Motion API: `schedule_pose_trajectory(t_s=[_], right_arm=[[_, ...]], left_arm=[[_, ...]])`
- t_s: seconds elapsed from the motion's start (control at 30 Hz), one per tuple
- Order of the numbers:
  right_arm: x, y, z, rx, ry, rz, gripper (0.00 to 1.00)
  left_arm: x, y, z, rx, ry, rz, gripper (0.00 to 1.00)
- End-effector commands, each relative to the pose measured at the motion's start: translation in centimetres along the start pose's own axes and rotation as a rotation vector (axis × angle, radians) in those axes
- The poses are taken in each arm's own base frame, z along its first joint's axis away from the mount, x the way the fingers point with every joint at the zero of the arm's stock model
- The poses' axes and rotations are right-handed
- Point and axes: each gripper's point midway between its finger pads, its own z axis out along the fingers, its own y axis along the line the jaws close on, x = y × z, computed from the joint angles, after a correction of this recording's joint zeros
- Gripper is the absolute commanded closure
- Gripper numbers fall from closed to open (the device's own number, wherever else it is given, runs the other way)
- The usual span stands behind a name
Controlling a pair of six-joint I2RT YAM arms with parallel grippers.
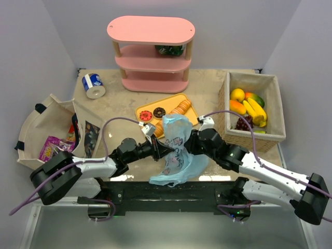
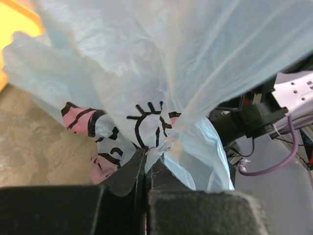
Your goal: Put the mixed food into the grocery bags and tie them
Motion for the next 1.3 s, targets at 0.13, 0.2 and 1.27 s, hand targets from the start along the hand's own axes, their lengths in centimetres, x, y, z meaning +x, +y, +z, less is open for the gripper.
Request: schedule_pose_trajectory(t_s=[0.13,0.2,1.27], right_arm=[[-2.4,-2.7,-2.3,0.147,-0.082,-0.021,0.91],[-2.8,-3.3,-3.0,0.173,-0.094,-0.034,0.95],[-1.8,5.0,-2.7,-0.216,0.154,-0.376,1.00]], left_arm=[[-1.5,6.4,-3.7,-0.480,0.037,0.058,1.00],[-1.9,7.0,-5.2,-0.544,0.021,0.077,1.00],[-15.7,-3.5,-9.2,-0.351,0.052,0.786,0.06]])
